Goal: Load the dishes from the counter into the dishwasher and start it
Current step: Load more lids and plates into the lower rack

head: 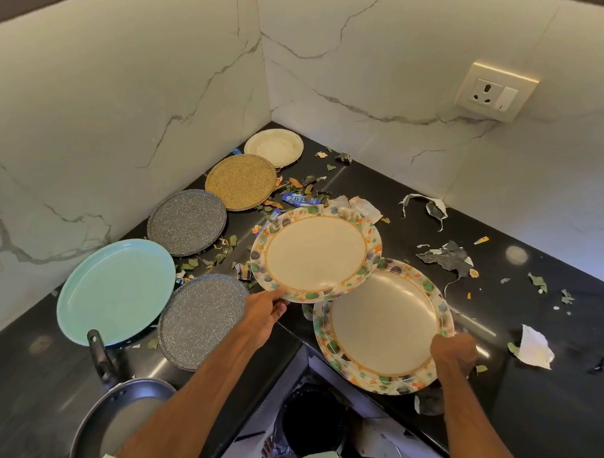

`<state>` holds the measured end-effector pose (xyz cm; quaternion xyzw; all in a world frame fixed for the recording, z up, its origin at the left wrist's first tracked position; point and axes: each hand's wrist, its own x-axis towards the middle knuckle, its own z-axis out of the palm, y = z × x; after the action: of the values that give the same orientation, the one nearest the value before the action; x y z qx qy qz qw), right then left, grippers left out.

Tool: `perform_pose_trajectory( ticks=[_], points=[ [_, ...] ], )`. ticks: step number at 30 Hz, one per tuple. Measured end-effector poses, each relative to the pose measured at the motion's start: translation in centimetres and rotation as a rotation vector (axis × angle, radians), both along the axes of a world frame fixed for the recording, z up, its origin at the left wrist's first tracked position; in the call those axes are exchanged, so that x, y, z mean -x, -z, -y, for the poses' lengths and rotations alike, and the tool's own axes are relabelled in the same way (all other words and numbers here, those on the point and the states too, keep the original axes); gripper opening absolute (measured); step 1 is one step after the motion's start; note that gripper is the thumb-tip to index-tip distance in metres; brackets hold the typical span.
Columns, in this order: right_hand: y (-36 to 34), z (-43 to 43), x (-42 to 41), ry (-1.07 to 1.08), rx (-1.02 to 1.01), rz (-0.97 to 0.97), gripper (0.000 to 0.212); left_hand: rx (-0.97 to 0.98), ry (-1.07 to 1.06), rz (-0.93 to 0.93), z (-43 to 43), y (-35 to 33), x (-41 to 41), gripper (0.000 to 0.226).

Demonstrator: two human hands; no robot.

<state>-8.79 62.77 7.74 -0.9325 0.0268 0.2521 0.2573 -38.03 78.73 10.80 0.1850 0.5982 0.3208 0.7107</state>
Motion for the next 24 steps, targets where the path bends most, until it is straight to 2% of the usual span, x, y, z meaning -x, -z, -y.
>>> perform_pose_trajectory(
  ticks=[3, 7, 9, 13, 18, 21, 24],
  points=[
    [-1.1, -0.5, -0.8, -0.101, -0.116, -0.008, 0.027, 0.024, -0.027, 0.05, 0.4, 0.2, -0.2, 0.007],
    [-4.8, -3.0, -1.6, -0.273, -0.215, 0.023, 0.039, 0.023, -0.062, 0.073, 0.4, 0.0, -1.0, 0.01],
    [-6.7, -4.2, -1.8, -0.347, -0.224, 0.1, 0.042, -0.009, -0.077, 0.058, 0.1, -0.3, -1.2, 0.017],
    [-10.3, -5.5, -2.2, -0.448, -0.292, 0.268, 0.03, -0.159, -0.059, -0.043, -1.2, -1.0, -1.1, 0.02],
    [-13.5, -5.4, -3.3, -0.551, -0.323, 0.392, 0.03, -0.484, 0.096, -0.488, -2.6, -3.1, 1.1, 0.017],
    [-14.9, -4.5, -3.6, -0.579, -0.339, 0.427, 0.027, -0.733, 0.15, -0.795, -1.9, -6.2, 1.4, 0.022],
    [-15.9, -2.9, -3.1, -0.57, -0.363, 0.459, 0.023, -0.973, 0.189, -1.014, -1.3, -9.2, 1.0, 0.027]
  ],
)
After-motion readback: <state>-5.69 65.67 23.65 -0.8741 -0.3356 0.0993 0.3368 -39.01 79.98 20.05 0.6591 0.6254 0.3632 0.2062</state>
